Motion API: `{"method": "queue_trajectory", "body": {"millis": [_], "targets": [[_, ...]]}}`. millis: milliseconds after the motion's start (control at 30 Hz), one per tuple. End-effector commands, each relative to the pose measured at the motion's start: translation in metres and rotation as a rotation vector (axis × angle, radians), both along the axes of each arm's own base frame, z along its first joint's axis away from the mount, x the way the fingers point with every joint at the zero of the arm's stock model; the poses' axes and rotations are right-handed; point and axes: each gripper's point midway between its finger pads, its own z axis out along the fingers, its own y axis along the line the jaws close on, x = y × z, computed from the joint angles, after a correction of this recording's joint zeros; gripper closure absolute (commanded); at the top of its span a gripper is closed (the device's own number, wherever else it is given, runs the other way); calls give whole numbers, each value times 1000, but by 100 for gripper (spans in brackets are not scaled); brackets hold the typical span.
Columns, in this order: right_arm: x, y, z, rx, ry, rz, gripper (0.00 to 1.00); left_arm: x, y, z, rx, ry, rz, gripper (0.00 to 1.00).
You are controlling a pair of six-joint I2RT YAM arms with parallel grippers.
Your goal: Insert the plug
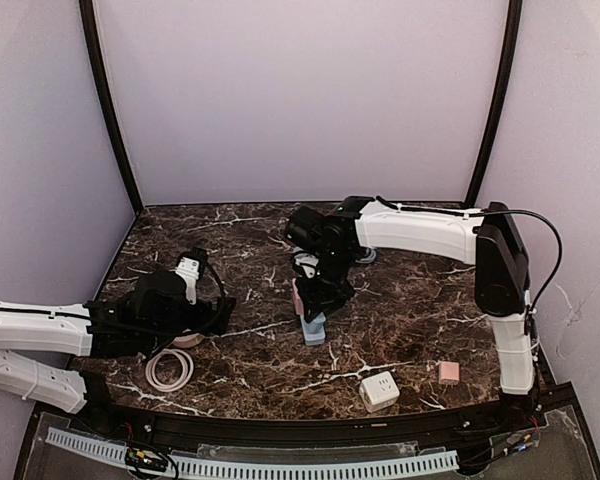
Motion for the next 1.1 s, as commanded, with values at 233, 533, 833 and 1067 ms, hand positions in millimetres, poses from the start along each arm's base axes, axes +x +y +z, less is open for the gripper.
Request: {"method": "queue_trajectory", "body": {"millis": [233,533,833,1067], "targets": [[4,2,6,-4,-34,1,100,-1,5,-4,14,1,3,1],[1,1,5,4,-25,3,100,-1,4,-4,14,3,3,1],[3,3,0,12,-32,1,100,-1,4,-5,13,7,2,1],[5,2,-4,-2,-41,1,100,-1,5,-3,10,5,3,1]]}}
